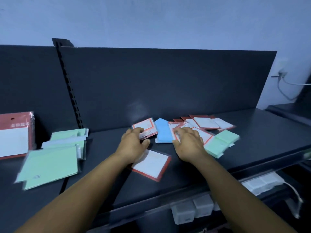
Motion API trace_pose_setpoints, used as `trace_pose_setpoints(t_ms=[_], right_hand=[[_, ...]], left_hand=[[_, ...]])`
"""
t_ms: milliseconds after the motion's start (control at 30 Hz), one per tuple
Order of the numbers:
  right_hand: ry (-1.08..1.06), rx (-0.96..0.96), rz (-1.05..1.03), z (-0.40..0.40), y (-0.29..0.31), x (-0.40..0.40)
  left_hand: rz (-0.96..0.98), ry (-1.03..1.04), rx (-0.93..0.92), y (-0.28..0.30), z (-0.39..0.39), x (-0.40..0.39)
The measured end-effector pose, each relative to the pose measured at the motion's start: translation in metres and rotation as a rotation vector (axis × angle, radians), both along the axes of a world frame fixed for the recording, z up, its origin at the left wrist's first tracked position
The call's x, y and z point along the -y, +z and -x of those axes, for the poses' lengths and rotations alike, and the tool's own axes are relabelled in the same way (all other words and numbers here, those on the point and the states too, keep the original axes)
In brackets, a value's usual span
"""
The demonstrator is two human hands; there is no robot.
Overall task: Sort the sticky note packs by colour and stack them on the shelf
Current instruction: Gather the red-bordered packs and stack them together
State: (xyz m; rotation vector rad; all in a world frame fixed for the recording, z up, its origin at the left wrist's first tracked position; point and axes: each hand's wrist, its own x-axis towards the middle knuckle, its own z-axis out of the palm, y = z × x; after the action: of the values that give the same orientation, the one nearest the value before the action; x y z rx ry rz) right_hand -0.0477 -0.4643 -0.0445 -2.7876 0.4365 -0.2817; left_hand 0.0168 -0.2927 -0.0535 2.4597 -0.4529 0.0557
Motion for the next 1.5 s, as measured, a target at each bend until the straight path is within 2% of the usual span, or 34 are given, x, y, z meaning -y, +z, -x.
trace_pose_setpoints(t_ms=[167,233,333,433,567,633,700,900,1033,1100,1167,1400,1500], right_hand=[[-0.107,-0.179,0.030,-0.009,0.000,0.038],[-0.072,-0.200,0.057,-0.010,0.001,0.044],[0.032,-0.159,0.060,-0.008,0.004,0.049],[0.123,-0.088,-0.038,-0.007,0.009,0.052],[0.108,-0.183,-0.089,-0.010,0.013,0.054],[0.063,-0.201,-0.109,-0.015,0.015,0.054],[0.029,-0.191,-0.125,-0.018,0.015,0.053],[-0.014,-0.106,-0.189,-0.025,0.012,0.054],[-0.033,-0.051,-0.220,-0.026,0.008,0.053],[-0.038,0.008,-0.219,-0.027,0.007,0.052],[-0.031,0.098,-0.239,-0.030,0.008,0.052],[0.005,0.381,-0.632,-0.034,0.015,0.060],[0.007,0.456,-0.753,-0.034,0.022,0.057]], left_hand=[[-0.204,0.006,-0.115,0.003,-0.019,0.019],[-0.273,-0.003,-0.124,0.004,-0.024,0.024],[-0.360,-0.008,-0.035,0.008,-0.023,0.033],[-0.283,-0.057,-0.004,0.014,-0.015,0.038],[-0.156,-0.064,-0.019,0.021,-0.017,0.034],[-0.187,-0.052,-0.045,0.017,-0.026,0.030],[-0.211,-0.062,-0.096,0.014,-0.035,0.029],[-0.094,-0.015,-0.344,0.014,-0.045,0.034],[-0.199,0.125,-0.158,0.018,-0.044,0.035],[-0.087,0.144,-0.100,0.020,-0.047,0.033],[0.098,0.113,-0.122,0.024,-0.047,0.030],[0.753,0.165,-0.284,0.043,-0.031,0.016],[0.909,0.143,-0.287,0.049,-0.026,0.009]])
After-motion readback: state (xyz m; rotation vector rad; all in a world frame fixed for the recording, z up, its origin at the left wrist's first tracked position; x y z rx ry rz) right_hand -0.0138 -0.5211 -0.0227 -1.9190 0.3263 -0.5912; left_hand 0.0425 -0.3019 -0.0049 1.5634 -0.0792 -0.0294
